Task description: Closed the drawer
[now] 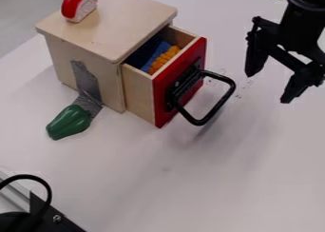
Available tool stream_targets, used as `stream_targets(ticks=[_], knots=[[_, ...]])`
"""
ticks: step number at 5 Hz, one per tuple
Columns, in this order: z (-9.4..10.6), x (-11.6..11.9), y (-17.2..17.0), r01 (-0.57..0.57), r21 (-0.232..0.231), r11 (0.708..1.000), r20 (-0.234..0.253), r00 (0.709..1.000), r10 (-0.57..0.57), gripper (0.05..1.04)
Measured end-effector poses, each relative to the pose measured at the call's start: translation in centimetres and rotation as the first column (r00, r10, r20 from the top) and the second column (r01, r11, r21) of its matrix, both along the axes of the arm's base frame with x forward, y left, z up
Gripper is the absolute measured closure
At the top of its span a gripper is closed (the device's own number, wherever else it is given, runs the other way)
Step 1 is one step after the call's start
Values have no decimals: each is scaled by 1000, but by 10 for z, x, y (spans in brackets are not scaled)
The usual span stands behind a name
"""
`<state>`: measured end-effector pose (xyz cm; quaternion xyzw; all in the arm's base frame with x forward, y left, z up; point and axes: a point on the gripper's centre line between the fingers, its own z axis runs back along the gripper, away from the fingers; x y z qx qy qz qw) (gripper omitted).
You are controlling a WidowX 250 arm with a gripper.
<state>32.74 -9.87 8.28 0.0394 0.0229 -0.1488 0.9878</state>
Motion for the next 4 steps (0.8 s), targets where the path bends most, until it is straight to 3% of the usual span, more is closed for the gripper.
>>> stream_targets(ticks=[1, 2, 3, 4], knots=[[-12, 1, 16, -30, 25, 999, -32, 999, 31, 83], [-34, -6, 38, -70, 80, 994, -91, 993, 77, 83], [-46, -9, 60, -125, 103, 987, -106, 985, 135, 83], [-73, -15, 59, -134, 96, 986, -173, 973, 150, 119]])
